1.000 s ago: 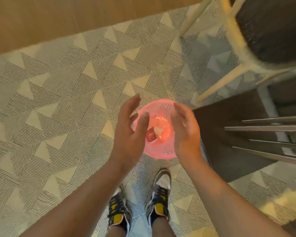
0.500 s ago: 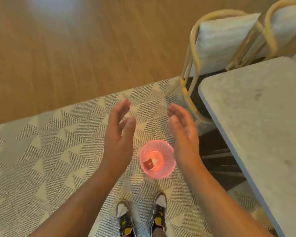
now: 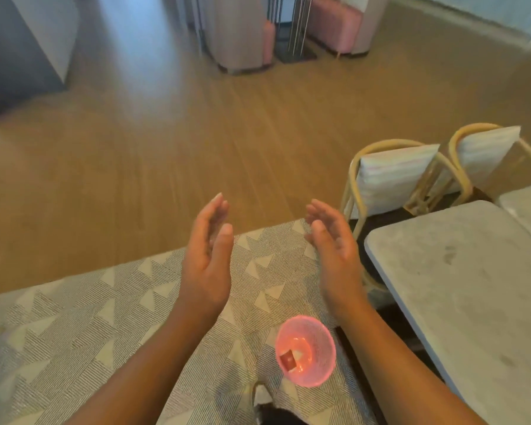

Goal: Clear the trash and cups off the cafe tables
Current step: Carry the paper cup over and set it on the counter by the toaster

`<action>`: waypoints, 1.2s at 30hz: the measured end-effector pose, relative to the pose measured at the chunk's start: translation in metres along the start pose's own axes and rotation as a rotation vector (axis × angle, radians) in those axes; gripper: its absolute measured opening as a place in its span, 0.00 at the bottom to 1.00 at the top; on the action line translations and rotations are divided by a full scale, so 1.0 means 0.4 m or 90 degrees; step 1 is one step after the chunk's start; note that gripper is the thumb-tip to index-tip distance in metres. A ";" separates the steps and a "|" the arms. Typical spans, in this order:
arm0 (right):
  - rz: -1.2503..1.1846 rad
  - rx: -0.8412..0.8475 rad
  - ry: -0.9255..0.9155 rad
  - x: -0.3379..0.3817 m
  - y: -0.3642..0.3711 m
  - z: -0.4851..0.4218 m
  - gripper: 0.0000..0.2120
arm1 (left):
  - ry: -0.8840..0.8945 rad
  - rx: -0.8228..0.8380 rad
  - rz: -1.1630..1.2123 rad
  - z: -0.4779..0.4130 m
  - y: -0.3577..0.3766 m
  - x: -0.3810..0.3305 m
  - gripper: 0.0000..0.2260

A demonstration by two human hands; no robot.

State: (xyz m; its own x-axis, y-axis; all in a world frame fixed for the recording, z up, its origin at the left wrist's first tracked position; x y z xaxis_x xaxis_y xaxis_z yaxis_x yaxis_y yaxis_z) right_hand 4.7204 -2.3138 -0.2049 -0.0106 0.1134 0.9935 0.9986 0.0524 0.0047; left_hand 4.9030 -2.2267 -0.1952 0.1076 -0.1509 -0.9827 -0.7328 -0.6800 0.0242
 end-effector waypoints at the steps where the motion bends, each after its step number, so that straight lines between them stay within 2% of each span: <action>1: -0.004 0.000 -0.010 0.019 0.020 -0.020 0.16 | 0.008 -0.004 0.000 -0.029 -0.005 -0.011 0.21; 8: -0.056 0.008 -0.043 0.115 0.154 -0.226 0.17 | 0.070 -0.022 -0.002 -0.295 0.008 -0.077 0.23; 21: -0.117 -0.041 -0.121 0.280 0.398 -0.832 0.17 | 0.167 -0.005 0.021 -0.928 0.202 -0.175 0.20; 30: -0.117 -0.072 -0.145 0.280 0.513 -1.186 0.18 | 0.182 0.018 0.040 -1.301 0.357 -0.126 0.23; 36: -0.098 -0.103 -0.141 0.253 0.641 -1.449 0.14 | 0.194 0.044 0.031 -1.605 0.448 -0.064 0.22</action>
State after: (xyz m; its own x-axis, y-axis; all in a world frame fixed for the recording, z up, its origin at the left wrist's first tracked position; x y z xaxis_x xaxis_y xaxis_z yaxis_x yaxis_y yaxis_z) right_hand 5.0053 -2.8641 -0.0372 -0.1562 0.3307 0.9307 0.9794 -0.0702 0.1893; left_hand 5.2002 -2.8052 -0.0477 0.2598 -0.3978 -0.8799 -0.7851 -0.6176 0.0474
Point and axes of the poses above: each hand's wrist, its own z-axis away from the middle knuckle, its own y-axis out of the palm, x = y × z, the point moved 4 cm from there along -z, towards the middle knuckle, and after that the axes turned 11 degrees about -x, right-handed, at the moved point
